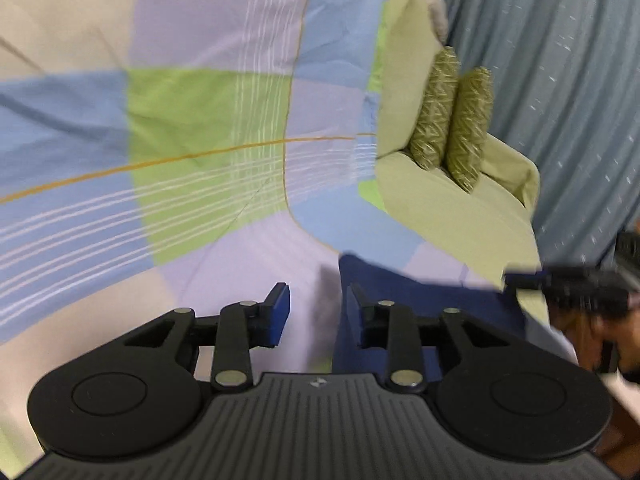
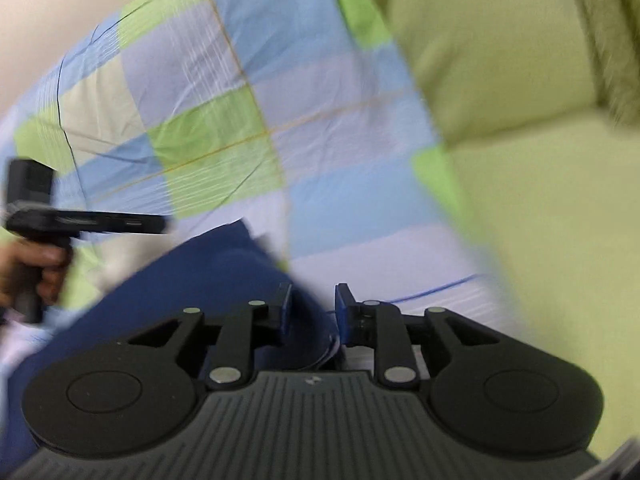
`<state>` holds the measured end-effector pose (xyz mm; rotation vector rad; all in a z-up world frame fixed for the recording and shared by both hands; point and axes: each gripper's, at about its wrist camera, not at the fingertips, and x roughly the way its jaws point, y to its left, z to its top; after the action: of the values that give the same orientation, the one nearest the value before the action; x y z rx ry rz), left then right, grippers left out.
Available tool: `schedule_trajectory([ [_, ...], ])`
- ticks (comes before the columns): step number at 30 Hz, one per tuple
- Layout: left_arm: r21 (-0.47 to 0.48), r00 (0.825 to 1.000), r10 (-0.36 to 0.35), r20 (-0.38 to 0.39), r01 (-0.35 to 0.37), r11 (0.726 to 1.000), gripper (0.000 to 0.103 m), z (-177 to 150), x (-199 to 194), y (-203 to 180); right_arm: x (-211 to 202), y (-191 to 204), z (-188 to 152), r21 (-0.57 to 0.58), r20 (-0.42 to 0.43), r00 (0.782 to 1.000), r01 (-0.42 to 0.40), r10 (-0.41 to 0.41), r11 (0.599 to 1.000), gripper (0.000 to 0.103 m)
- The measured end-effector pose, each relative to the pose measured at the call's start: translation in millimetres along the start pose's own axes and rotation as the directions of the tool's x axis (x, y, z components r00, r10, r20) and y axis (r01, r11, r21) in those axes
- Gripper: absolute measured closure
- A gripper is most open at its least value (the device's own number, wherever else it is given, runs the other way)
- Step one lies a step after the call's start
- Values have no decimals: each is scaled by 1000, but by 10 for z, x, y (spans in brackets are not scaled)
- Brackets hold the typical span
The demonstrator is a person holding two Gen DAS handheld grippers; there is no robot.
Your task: Fold clothes
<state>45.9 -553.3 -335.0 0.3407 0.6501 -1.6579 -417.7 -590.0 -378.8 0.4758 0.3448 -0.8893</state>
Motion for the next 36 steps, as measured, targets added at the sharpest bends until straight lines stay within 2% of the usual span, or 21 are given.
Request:
schedule_trajectory([
  [2, 50, 1000, 29, -3, -29, 998, 58, -135, -399, -58, -369, 212, -22, -98, 45, 997, 59, -55, 993, 81],
  [3, 71, 999, 43, -2, -43, 997, 56, -245, -629, -101, -595, 336, -57, -105, 62, 998, 31, -25, 994, 79],
  [5, 113, 997, 74, -10, -72, 991, 54, -473, -1005, -219, -853, 584, -155, -131, 40, 998, -48, 54, 990, 70],
  [7, 187, 990, 133, -43, -123, 975, 52, -806, -1380, -298, -1066, 824, -269, -166, 12, 993, -115, 119, 979, 68],
  [8, 201, 987, 149, -63, -134, 970, 50, -917, -1486, -308, -1201, 1064, -417, -214, -22, 986, -168, 167, 962, 68],
  [11, 105, 981, 132, -144, -117, 988, 50, -1320, -1793, -176, -1489, 1700, -823, -336, -97, 964, -267, 249, 903, 65],
  [15, -22, 986, 83, -144, -87, 996, 50, -1551, -1870, 24, -1590, 2265, -1176, -400, -168, 941, -338, 294, 852, 63],
  [16, -41, 988, 58, -145, -65, 997, 49, -1572, -1832, 73, -1602, 2432, -1273, -449, -182, 942, -336, 283, 828, 62],
  [18, -50, 989, 20, -145, -28, 998, 47, -1586, -1753, 138, -1628, 2734, -1476, -600, -197, 953, -302, 230, 740, 59],
  [20, -50, 988, -4, -154, -4, 999, 47, -1591, -1674, 187, -1656, 2884, -1586, -682, -201, 960, -279, 193, 676, 58],
  [21, -48, 985, -27, -169, 19, 999, 47, -1595, -1591, 225, -1672, 2961, -1637, -734, -187, 969, -249, 164, 632, 56],
  [23, -25, 981, -39, -192, 35, 999, 49, -1643, -1486, 262, -1671, 3048, -1701, -792, -170, 978, -211, 124, 574, 53],
  [25, 6, 982, -55, -180, 57, 998, 51, -1684, -1495, 269, -1648, 3085, -1749, -829, -159, 982, -189, 101, 526, 52],
  [26, 8, 984, -60, -170, 62, 998, 51, -1690, -1520, 273, -1617, 3136, -1811, -863, -158, 983, -181, 88, 472, 50],
  [29, 41, 992, -62, -110, 67, 997, 51, -1710, -1746, 274, -1564, 3280, -1937, -915, -126, 988, -150, 87, 374, 48],
  [33, 200, 995, -5, -96, 24, 980, 49, -1791, -1999, 157, -1470, 3551, -2111, -965, -80, 991, -103, 103, 243, 47],
  [35, 314, 993, 55, -104, -20, 949, 49, -1861, -2090, 63, -1408, 3653, -2175, -976, -57, 992, -78, 109, 201, 47],
  [36, 388, 990, 94, -102, -47, 920, 49, -1917, -2111, -6, -1373, 3695, -2200, -981, -49, 993, -68, 109, 184, 47],
])
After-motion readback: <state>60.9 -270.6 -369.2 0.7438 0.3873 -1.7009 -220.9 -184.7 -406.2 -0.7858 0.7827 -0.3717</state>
